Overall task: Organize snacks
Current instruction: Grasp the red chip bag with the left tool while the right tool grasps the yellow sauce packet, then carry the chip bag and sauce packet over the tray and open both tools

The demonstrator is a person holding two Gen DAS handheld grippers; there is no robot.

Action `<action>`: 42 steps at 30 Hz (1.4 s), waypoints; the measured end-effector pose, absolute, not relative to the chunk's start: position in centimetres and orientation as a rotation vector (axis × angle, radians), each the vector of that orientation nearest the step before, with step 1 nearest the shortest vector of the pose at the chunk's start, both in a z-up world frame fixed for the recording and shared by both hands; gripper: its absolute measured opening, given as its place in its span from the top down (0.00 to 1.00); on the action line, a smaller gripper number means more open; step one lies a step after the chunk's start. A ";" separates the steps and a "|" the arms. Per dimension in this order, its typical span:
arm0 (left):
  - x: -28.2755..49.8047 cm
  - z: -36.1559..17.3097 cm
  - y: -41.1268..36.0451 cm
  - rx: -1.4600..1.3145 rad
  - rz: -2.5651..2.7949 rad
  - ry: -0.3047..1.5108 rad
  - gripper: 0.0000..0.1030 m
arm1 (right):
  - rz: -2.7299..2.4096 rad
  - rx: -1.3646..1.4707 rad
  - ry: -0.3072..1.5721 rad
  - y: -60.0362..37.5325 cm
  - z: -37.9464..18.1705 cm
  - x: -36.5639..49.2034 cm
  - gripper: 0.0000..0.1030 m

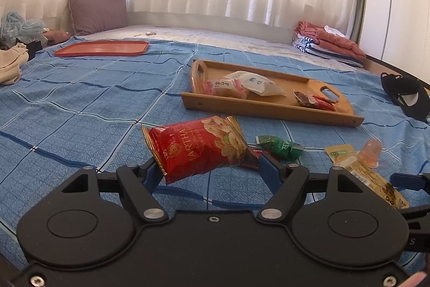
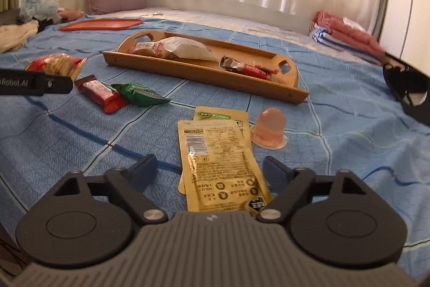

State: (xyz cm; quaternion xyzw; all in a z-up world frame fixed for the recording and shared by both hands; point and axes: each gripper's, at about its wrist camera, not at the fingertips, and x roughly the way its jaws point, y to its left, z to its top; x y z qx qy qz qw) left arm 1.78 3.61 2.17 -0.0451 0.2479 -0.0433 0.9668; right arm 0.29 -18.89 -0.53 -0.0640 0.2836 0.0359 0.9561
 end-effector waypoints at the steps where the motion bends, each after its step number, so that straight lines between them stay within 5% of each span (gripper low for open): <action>1: 1.8 2.2 3.5 -0.089 -0.090 0.501 0.29 | 0.081 -0.118 0.577 -19.0 -0.5 0.4 0.16; 9: 2.0 2.3 2.9 -0.071 -0.114 0.498 0.29 | 0.074 -0.067 0.599 -19.6 -0.3 1.7 0.25; 19: 2.1 2.5 2.7 -0.074 -0.135 0.500 0.29 | 0.117 0.040 0.691 -23.1 -0.4 2.7 0.23; 23: 2.0 2.6 2.5 -0.071 -0.143 0.495 0.29 | 0.117 0.077 0.694 -23.5 0.3 2.2 0.35; 42: 6.0 9.3 1.8 -0.071 -0.205 0.483 0.29 | 0.102 0.157 0.576 -26.8 7.9 3.3 0.36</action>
